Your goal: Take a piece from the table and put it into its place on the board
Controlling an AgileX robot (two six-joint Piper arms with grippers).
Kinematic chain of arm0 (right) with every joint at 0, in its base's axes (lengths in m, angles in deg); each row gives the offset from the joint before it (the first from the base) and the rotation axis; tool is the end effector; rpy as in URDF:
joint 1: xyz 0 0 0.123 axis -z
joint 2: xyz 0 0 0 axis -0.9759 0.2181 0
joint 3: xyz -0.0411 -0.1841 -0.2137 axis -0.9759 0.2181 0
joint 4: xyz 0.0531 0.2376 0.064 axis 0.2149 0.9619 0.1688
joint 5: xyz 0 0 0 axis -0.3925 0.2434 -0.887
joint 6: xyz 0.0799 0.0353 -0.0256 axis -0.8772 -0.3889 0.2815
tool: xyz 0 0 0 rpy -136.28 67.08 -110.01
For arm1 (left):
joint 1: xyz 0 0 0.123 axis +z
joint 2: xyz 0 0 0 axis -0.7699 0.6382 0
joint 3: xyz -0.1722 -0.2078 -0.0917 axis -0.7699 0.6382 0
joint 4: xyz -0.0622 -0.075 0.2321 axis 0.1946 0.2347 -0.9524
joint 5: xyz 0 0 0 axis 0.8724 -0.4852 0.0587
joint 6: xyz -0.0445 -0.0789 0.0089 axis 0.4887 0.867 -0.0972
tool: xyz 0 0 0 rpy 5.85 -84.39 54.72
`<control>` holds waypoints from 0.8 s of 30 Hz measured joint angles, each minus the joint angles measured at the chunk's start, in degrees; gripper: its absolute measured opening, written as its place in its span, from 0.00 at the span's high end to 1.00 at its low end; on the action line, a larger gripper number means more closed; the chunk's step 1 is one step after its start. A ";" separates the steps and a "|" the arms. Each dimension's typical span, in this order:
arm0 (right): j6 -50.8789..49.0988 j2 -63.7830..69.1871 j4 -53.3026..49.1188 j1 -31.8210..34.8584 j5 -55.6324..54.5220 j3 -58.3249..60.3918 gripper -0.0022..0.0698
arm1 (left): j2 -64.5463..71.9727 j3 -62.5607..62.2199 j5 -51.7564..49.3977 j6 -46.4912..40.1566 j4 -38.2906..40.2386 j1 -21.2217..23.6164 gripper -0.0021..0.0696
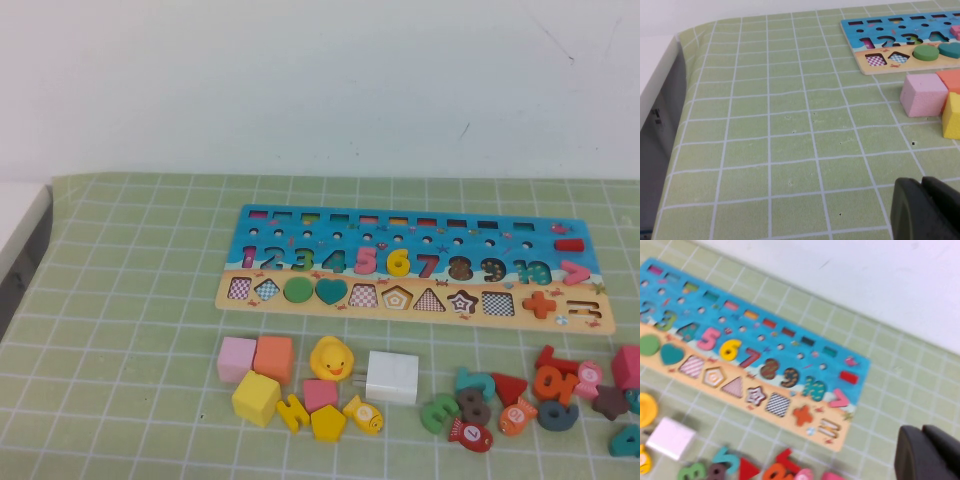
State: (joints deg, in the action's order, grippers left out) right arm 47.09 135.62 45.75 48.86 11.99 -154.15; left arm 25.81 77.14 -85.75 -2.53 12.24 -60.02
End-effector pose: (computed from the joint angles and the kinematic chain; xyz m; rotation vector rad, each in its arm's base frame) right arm 0.2419 0.1005 0.4878 -0.4458 2.2179 -0.1033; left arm 0.0526 -0.0096 0.1789 0.1182 1.8136 -0.1567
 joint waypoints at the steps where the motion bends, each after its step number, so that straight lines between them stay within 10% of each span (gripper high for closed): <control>1: 0.00 -0.52 -0.68 0.00 0.00 0.00 0.97 | 0.00 0.00 0.00 0.00 0.00 0.00 0.97; 24: 0.00 9.75 -1.28 0.00 0.00 0.04 0.97 | 0.00 0.00 0.00 -0.10 0.00 0.00 0.97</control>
State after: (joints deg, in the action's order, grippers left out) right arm 47.09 145.37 44.47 48.86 11.99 -154.11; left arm 25.81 77.14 -85.75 -2.63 12.24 -60.02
